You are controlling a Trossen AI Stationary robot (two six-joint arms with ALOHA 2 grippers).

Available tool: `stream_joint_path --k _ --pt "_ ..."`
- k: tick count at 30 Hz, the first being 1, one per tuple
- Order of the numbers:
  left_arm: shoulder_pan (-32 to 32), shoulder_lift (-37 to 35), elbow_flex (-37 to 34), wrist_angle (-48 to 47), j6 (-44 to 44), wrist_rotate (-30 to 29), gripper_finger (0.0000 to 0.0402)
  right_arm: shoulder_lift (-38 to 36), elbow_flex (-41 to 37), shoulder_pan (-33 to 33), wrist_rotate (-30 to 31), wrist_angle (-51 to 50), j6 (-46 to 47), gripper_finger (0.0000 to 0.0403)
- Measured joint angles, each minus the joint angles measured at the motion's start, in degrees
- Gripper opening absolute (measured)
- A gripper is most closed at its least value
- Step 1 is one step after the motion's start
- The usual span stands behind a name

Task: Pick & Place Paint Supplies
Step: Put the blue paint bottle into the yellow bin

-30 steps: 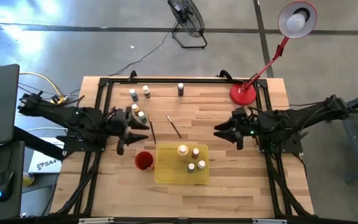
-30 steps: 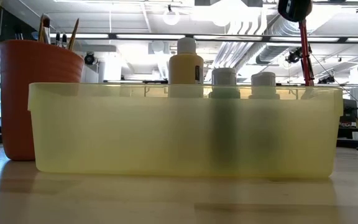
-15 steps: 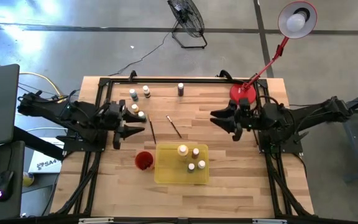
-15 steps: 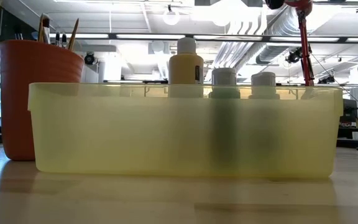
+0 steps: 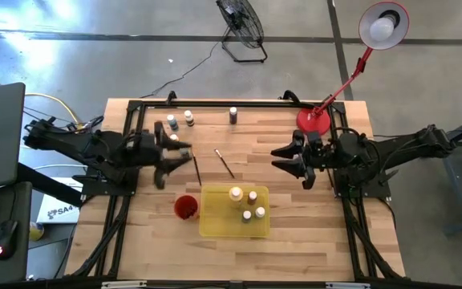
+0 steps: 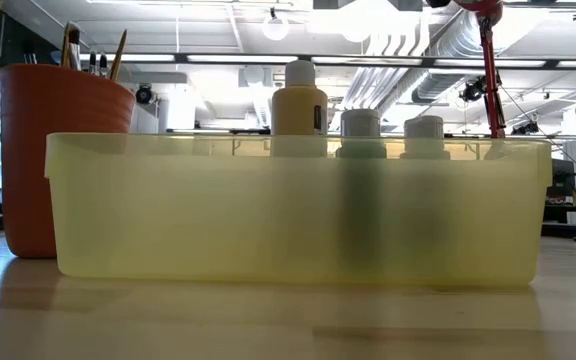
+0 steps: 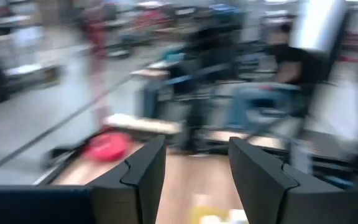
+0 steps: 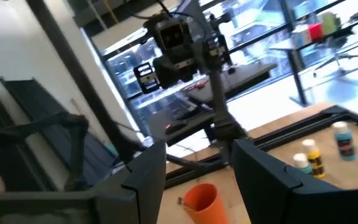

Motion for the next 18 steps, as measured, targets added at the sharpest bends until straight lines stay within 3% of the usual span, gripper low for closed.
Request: stream_joint_path --k 3,7,12,18 --pt "0.0 0.3 0.0 -4.6 -5.3 -7.4 0.0173 0.0 0.0 0.0 4.9 -0.1 -2.6 0.0174" --pt "2.9 0.2 0.0 -12.9 -18.3 -8.8 0.0166 0.0 0.0 -0.9 11.5 0.0 -7.6 0.0174" --pt "8.9 0.3 0.0 -23.5 -28.8 -5.7 0.0132 0.0 0.0 -3.4 14.0 0.7 -10.9 0.0174" --pt "14.8 0.2 0.0 -31.7 -33.2 2.4 0.0061 -0.1 0.0 -5.4 15.6 0.7 -10.2 0.0174"
